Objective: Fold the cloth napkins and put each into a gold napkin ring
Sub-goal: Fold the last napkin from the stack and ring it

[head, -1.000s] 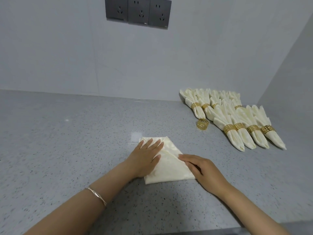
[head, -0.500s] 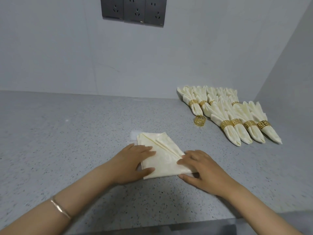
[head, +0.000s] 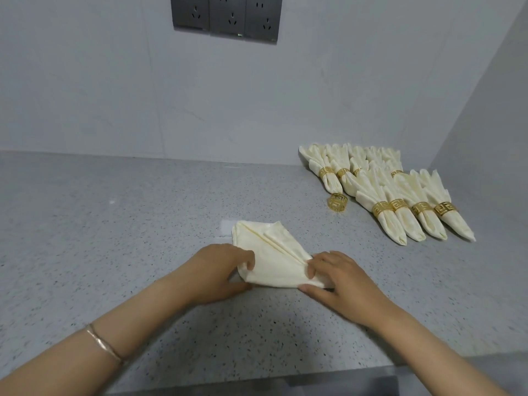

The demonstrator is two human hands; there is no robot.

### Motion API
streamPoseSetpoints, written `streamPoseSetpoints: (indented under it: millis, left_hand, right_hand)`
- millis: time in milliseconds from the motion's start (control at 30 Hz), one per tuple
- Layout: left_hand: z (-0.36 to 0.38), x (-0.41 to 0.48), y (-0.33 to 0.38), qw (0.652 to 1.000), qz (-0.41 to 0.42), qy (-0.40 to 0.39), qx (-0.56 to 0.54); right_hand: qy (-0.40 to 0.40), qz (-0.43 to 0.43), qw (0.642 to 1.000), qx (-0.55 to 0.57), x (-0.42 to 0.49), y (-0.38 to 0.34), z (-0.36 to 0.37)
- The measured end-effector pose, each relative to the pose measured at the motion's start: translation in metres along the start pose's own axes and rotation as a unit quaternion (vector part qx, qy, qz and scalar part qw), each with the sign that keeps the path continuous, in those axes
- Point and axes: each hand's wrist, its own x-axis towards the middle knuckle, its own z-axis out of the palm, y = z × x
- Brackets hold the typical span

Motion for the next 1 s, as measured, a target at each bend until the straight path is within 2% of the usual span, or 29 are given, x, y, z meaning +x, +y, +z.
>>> streamPoseSetpoints:
  millis: [133, 333, 433, 533, 633, 733, 867, 1000]
  left_hand:
    - [0.002, 0.016, -0.009, 0.992, -0.051, 0.062, -0.093]
    - [0.013, 0.04, -0.016, 0.972, -0.098, 0.099, -0.187]
    - [0.018, 0.047, -0.015, 0.959, -0.104, 0.122, -0.234]
    - [0.021, 0.054, -0.014, 0.948, -0.114, 0.141, -0.26]
    - [0.025, 0.059, -0.012, 0.954, -0.114, 0.155, -0.231]
    - [0.032, 0.062, -0.015, 0.975, -0.059, 0.174, -0.124]
    - [0.033, 0.064, -0.012, 0.997, 0.031, 0.072, 0.001]
    - [0.035, 0.065, -0.014, 1.0, 0.013, 0.026, -0.001]
  right_hand:
    - [0.02, 0.051, 0.997, 0.049, 0.009, -0.002, -0.004]
    - [0.035, 0.097, 0.992, 0.072, 0.023, -0.003, 0.001]
    - [0.029, 0.087, 0.992, 0.09, 0.024, -0.003, 0.003]
    - [-0.007, 0.065, 0.996, 0.061, 0.026, -0.003, 0.007]
    - [-0.023, 0.053, 0.998, 0.03, 0.028, -0.001, 0.008]
    - [-0.033, 0.043, 0.998, 0.011, 0.029, -0.002, 0.008]
    - [-0.033, 0.027, 0.999, -0.009, 0.029, -0.003, 0.009]
    - [-0.036, 0.008, 0.998, -0.047, 0.026, -0.01, 0.007]
